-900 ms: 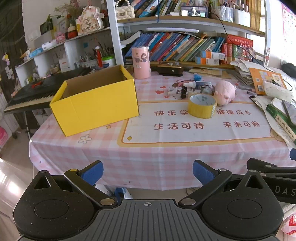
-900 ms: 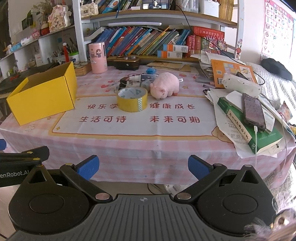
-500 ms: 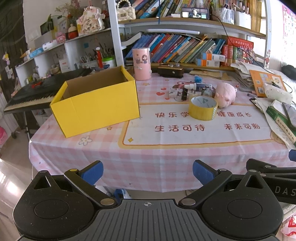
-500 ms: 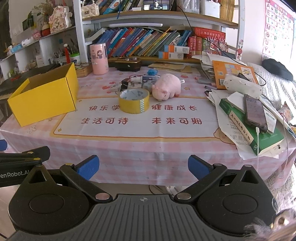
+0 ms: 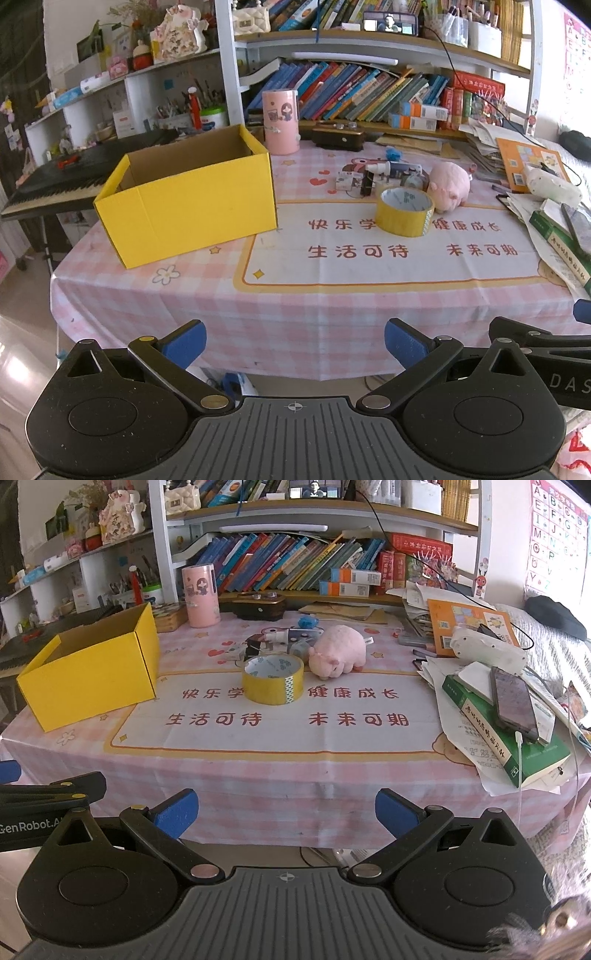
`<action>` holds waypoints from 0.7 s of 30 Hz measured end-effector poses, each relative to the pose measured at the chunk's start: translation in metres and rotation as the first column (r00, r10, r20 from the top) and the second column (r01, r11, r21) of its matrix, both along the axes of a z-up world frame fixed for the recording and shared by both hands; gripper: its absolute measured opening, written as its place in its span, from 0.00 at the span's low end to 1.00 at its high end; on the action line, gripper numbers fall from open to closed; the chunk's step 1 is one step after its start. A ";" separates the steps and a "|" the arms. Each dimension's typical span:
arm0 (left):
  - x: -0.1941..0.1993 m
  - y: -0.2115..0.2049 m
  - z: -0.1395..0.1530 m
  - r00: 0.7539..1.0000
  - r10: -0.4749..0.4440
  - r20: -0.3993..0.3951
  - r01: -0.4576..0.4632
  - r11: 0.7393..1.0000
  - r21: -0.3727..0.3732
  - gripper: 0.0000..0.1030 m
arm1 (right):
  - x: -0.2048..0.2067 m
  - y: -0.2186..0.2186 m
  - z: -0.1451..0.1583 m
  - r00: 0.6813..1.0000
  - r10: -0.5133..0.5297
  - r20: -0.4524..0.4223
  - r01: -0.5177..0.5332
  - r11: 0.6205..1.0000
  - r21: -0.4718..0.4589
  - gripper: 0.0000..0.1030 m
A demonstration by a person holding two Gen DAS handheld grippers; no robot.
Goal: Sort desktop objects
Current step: 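Move both tools toward the tape roll and pink plush pig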
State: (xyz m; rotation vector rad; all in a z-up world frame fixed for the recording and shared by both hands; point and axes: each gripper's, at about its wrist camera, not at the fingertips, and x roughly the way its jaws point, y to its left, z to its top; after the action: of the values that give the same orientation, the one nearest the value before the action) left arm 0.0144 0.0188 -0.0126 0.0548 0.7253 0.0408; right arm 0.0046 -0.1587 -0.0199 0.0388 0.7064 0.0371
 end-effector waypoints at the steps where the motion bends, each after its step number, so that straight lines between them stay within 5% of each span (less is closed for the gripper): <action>1: 0.000 0.000 0.000 1.000 -0.002 -0.001 0.002 1.000 0.000 1.00 | 0.000 0.000 0.000 1.000 -0.003 -0.001 0.003 1.000 -0.001 1.00; 21: 0.015 -0.006 -0.006 0.999 -0.014 -0.029 0.014 1.000 -0.003 1.00 | 0.015 -0.009 -0.005 0.999 -0.017 -0.034 0.017 1.000 -0.011 1.00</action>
State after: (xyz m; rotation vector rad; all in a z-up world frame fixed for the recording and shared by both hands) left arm 0.0297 0.0127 -0.0185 0.0584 0.7543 0.0255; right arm 0.0196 -0.1672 -0.0246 0.0353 0.7405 0.0162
